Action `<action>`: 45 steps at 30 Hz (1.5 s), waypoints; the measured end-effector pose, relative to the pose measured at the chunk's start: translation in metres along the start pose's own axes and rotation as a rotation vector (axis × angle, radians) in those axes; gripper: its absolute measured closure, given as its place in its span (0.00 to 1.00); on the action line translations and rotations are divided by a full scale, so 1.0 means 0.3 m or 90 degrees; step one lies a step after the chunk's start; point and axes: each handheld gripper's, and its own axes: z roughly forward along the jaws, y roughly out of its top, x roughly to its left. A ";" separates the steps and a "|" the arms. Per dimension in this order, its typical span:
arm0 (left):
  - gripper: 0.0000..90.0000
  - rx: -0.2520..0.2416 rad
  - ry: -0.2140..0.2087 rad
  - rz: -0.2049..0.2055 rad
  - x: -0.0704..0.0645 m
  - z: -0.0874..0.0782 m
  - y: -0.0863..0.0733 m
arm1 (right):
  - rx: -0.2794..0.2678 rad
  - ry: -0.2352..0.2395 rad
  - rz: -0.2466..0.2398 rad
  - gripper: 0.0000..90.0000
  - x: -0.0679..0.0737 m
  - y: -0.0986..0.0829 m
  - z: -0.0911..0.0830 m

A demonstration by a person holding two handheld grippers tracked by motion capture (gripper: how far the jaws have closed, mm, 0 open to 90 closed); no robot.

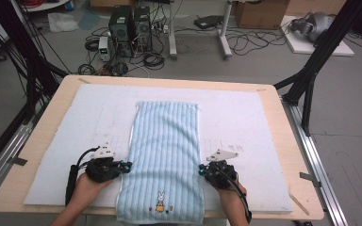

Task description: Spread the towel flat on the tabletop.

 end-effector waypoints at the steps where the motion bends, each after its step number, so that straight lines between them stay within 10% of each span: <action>1: 0.98 0.002 -0.008 -0.005 -0.003 -0.003 -0.002 | 0.002 0.001 -0.002 0.99 0.002 -0.003 -0.005; 4: 0.97 -0.003 -0.012 -0.003 -0.002 -0.012 -0.007 | 0.005 0.008 -0.003 0.99 0.005 -0.008 -0.013; 10: 0.63 -0.095 0.022 -0.040 0.058 -0.033 0.024 | -0.072 0.028 0.027 0.84 -0.057 0.037 -0.021; 26: 0.46 -0.190 0.079 -0.068 0.232 -0.014 0.131 | -0.065 -0.049 0.057 0.58 -0.325 0.257 0.176; 36: 0.44 -0.185 0.100 -0.088 0.296 0.025 0.196 | -0.029 -0.033 0.070 0.79 -0.349 0.363 0.346; 39: 0.45 -0.174 0.110 -0.098 0.319 0.041 0.220 | -0.008 -0.076 0.034 0.96 -0.340 0.375 0.354; 45: 0.45 -0.167 0.103 -0.109 0.340 0.075 0.267 | -0.001 -0.134 0.036 0.91 -0.385 0.358 0.325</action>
